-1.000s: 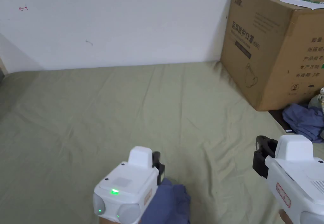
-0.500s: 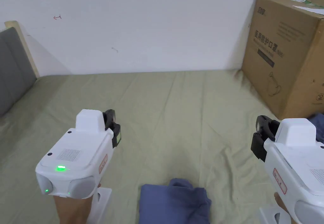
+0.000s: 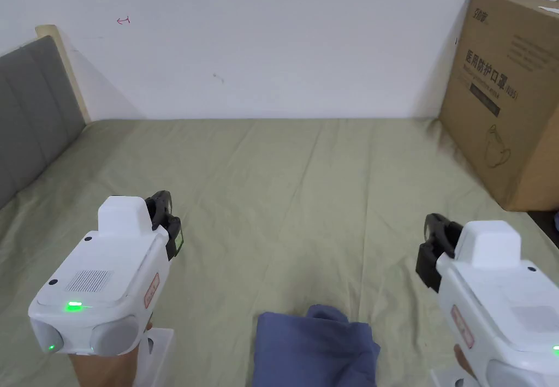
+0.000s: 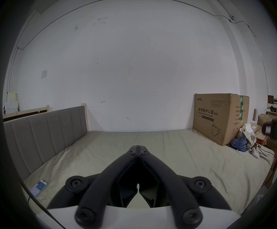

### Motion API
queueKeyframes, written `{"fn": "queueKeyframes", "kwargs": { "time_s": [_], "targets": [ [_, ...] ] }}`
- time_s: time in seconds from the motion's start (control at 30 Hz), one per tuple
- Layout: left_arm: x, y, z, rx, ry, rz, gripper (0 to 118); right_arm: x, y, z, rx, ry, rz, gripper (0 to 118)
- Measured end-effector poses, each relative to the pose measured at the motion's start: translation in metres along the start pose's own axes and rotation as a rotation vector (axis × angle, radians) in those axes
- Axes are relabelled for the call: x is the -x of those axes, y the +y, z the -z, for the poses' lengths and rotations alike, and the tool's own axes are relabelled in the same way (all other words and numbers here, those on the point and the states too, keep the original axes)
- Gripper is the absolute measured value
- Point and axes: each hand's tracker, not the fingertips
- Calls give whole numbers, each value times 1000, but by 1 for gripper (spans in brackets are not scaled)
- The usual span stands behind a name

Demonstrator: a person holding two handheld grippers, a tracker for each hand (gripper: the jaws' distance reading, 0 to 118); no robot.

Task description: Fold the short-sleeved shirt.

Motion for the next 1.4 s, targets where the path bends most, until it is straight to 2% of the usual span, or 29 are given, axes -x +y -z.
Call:
{"fn": "queueKeyframes", "kwargs": {
  "time_s": [0.47, 0.63, 0.7, 0.73, 0.8, 0.9, 1.0, 1.07, 1.13, 1.17, 1.4],
  "targets": [
    [20, -18, 0, 50, 11, -54, 0, 56, -149, 55, 306, 113, -62, 0],
    [25, -41, 5, 131, -8, -93, 0, 68, -208, 59, 432, 137, -78, 0],
    [24, -53, 7, 177, -17, -101, 0, 71, -232, 65, 514, 142, -114, 0],
    [23, -59, 8, 206, -27, -109, 0, 69, -246, 68, 561, 139, -97, 0],
    [21, -71, 12, 261, -50, -143, 0, 66, -256, 63, 460, 139, -71, 0],
    [19, -92, 21, 384, -126, -231, 1, 69, -248, 67, 489, 132, -90, 0],
    [12, -114, 34, 535, -205, -330, 18, 69, -247, 65, 494, 138, -108, 0],
    [5, -130, 47, 654, -231, -384, 51, 67, -246, 64, 496, 142, -91, 0],
    [-3, -147, 60, 771, -274, -425, 89, 67, -245, 64, 499, 144, -91, 0],
    [-7, -155, 66, 814, -296, -441, 98, 67, -245, 65, 500, 144, -90, 0],
    [-27, -206, 106, 1000, -452, -524, 100, 65, -242, 64, 509, 144, -62, 0]
  ]
}}
